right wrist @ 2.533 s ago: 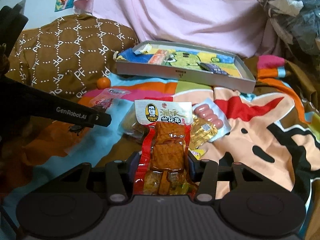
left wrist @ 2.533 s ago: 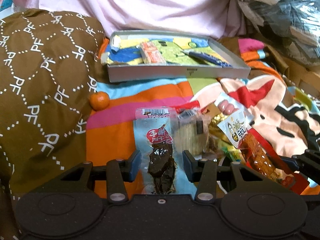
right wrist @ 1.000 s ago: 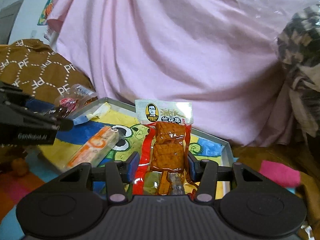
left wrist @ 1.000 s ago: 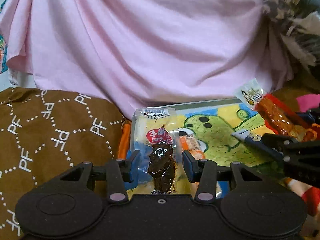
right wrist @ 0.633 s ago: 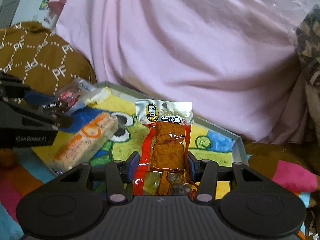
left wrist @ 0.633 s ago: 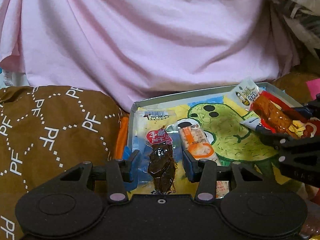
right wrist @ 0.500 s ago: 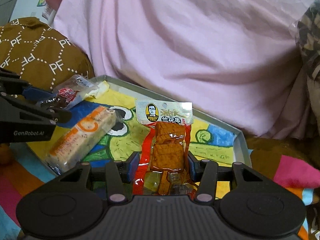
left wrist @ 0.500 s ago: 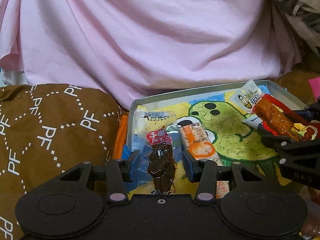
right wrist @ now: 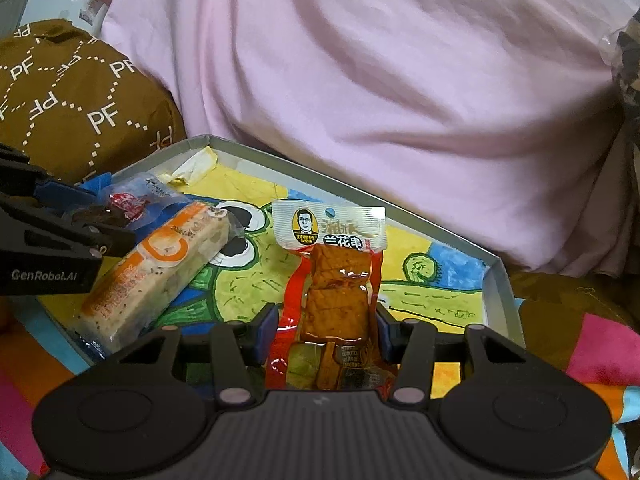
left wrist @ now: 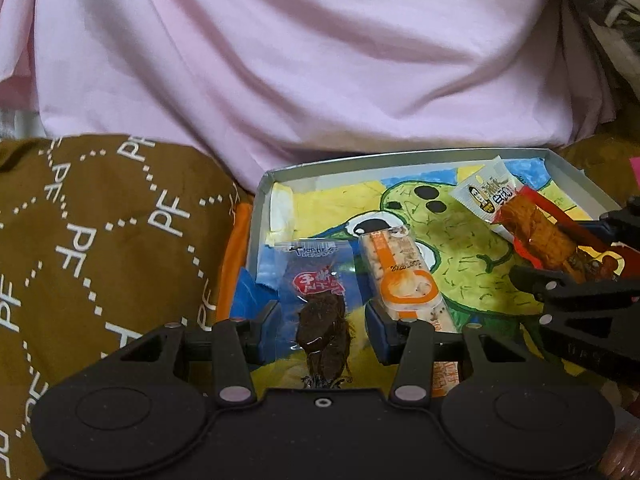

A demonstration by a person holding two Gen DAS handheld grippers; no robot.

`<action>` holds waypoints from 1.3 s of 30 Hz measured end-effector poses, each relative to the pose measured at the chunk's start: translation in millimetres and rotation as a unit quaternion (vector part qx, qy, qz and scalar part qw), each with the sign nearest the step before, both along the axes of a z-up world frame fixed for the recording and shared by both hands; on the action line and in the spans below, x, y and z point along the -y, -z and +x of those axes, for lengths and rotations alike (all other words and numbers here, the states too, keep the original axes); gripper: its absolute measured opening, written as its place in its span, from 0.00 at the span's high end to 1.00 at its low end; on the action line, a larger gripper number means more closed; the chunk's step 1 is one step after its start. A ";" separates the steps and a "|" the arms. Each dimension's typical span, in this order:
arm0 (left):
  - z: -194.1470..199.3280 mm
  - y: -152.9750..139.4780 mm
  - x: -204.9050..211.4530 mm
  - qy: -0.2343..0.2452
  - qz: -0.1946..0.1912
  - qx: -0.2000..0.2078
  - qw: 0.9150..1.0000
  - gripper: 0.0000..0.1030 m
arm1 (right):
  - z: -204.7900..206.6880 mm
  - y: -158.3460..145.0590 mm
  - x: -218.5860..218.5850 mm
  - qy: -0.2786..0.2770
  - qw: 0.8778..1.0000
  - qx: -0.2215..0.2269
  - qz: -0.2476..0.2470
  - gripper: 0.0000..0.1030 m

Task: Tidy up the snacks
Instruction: 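Lower the brown packet from the left tool while the right tool lowers the red packet into the tray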

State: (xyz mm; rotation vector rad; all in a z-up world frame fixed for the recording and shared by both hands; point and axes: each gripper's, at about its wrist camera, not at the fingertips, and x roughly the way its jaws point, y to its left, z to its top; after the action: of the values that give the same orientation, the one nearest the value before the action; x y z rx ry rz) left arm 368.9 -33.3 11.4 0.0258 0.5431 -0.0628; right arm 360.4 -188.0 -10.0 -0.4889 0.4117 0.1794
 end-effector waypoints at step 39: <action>-121.7 -34.3 -58.4 -0.076 -0.150 0.060 0.984 0.01 | -143.3 -32.6 28.8 0.014 0.984 0.083 0.157 0.00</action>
State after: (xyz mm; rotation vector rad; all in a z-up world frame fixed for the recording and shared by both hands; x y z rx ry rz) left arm 247.1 25.0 45.8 -0.3033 0.4102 0.0059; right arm 217.1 -216.7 22.6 -0.1852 0.2216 0.1710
